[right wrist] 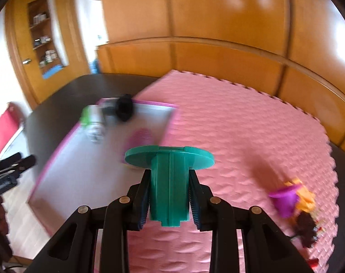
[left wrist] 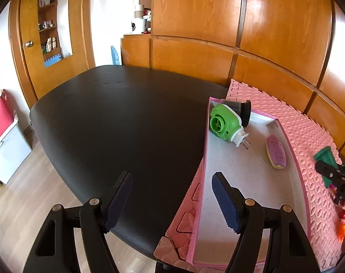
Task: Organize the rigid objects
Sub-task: 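Carry the teal spool into the white tray and open the right gripper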
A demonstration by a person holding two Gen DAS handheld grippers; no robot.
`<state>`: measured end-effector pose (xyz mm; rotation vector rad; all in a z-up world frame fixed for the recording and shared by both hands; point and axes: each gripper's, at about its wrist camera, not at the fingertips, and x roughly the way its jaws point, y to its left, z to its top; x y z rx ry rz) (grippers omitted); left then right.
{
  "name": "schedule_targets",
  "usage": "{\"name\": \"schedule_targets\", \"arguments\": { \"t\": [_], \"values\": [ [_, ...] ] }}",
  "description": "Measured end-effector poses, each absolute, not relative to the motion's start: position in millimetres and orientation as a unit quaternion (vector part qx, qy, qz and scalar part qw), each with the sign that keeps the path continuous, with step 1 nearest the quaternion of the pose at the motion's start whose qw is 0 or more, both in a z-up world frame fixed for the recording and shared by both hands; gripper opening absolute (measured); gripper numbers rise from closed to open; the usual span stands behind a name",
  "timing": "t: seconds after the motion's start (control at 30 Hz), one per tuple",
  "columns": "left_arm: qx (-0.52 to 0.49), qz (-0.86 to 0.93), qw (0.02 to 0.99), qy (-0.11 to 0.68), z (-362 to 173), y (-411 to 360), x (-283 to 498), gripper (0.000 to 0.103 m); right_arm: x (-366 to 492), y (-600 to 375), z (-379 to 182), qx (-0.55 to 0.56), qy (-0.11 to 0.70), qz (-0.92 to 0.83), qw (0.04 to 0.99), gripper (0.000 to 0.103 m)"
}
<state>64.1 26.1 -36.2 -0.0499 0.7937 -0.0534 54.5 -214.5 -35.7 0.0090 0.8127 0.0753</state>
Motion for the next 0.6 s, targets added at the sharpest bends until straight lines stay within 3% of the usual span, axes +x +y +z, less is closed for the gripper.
{"name": "schedule_targets", "arguments": {
  "t": [0.27, 0.6],
  "values": [
    [-0.021, -0.032, 0.923, 0.382, -34, 24, 62, 0.073, 80, -151, -67, -0.070, 0.457, 0.108, 0.880, 0.030],
    [-0.015, -0.042, 0.923, 0.383, -35, 15, 59, 0.073, 139, -175, -91, -0.061, 0.477, 0.027, 0.876, 0.030]
  ]
}}
